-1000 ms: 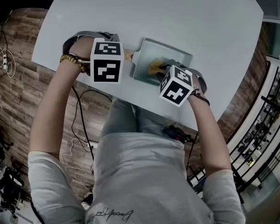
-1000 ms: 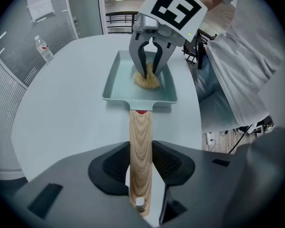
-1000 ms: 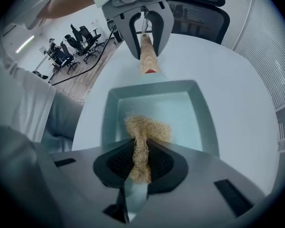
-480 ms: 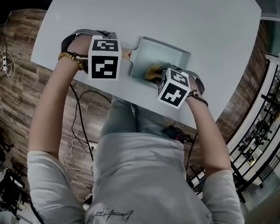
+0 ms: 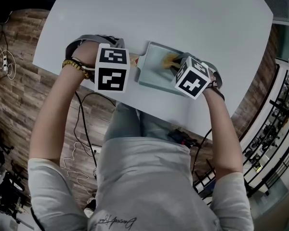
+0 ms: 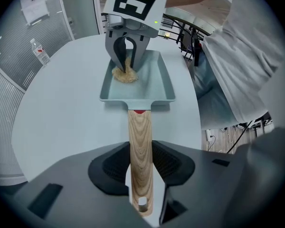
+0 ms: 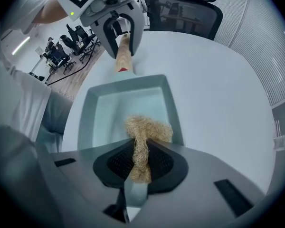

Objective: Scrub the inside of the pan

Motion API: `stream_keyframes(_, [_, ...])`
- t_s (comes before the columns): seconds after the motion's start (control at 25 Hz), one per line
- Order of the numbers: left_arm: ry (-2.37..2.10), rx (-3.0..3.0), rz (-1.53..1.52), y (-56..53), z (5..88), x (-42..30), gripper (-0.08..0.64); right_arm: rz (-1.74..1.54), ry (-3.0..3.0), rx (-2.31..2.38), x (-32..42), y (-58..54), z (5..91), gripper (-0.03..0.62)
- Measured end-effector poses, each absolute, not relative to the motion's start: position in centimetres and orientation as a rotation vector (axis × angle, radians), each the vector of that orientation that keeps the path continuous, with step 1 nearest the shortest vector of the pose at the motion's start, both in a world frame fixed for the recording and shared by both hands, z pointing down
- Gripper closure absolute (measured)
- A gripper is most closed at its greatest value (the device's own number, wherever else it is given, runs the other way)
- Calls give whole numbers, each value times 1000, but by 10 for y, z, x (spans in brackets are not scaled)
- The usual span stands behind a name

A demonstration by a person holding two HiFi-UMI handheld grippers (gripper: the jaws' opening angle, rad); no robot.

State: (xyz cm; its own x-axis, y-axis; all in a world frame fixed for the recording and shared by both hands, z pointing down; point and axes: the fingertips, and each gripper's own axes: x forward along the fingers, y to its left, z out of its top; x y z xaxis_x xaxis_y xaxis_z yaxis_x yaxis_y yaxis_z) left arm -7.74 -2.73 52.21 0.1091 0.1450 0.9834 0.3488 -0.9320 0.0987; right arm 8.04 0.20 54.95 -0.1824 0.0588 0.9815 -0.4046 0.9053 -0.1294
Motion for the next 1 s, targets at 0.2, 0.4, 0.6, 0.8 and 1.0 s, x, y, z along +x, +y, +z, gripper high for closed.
stream_keyframes(0.2, [-498, -2223, -1930, -26, 522, -77, 408, 461, -1722, 295, 86, -8, 549, 525])
stream_keyframes(0.4, [-490, -2208, -1934, -28, 524, -79, 408, 454, -1705, 279, 82, 2, 550, 525])
stream_keyframes(0.6, [-487, -2187, -1949, -30, 526, -78, 408, 484, -1712, 247, 77, 28, 551, 525])
stream_keyframes(0.8, [-469, -2176, -1961, -31, 525, -80, 408, 527, -1723, 206, 68, 59, 547, 525])
stream_keyframes(1.0, [-468, -2167, -1972, -32, 524, -80, 408, 544, -1728, 155, 61, 79, 546, 525])
